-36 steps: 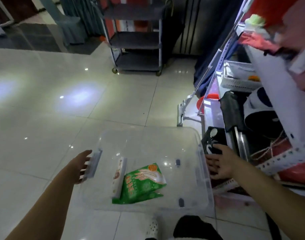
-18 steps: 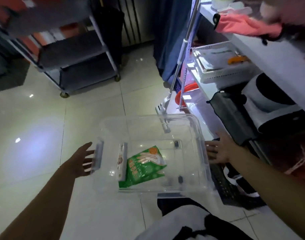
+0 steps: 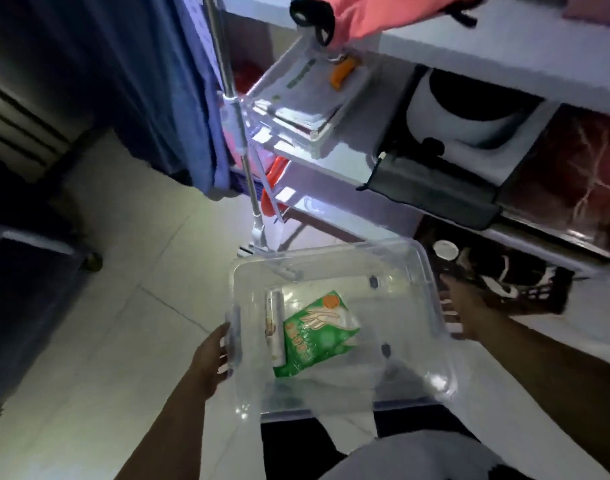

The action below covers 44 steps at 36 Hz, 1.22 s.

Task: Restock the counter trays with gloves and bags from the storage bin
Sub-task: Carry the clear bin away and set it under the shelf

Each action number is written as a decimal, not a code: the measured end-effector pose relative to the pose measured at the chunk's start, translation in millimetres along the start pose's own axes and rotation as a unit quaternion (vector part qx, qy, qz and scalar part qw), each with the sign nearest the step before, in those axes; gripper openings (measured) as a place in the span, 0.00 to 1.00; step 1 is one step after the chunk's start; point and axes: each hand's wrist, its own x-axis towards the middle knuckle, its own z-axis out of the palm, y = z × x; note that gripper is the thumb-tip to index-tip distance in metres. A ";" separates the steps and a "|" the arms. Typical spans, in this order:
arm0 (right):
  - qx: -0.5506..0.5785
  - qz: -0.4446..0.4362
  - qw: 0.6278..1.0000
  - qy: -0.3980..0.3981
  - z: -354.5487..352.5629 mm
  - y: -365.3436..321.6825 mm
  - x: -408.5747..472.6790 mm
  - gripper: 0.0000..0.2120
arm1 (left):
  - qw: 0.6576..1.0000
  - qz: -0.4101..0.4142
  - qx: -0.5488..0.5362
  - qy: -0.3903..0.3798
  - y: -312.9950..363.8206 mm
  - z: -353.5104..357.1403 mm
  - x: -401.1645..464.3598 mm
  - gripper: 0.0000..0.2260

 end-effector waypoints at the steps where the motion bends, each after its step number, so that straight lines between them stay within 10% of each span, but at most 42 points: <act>1: 0.019 0.010 1.000 0.020 4.5 12.0 0.1 0.30 | 1.000 -0.001 0.021 -0.009 8.5 -1.3 18.5 0.24; 20: 0.203 0.110 0.964 0.134 89.8 179.3 180.4 0.32 | 0.950 0.056 0.290 -0.102 40.4 82.3 323.3 0.23; 33: 0.201 -0.031 0.972 0.118 112.7 203.9 351.8 0.28 | 0.904 0.199 0.367 -0.091 12.7 154.6 474.7 0.16; 44: 0.143 -0.286 0.932 0.169 144.1 233.7 409.5 0.14 | 0.791 0.429 0.431 -0.066 -10.6 158.0 516.8 0.23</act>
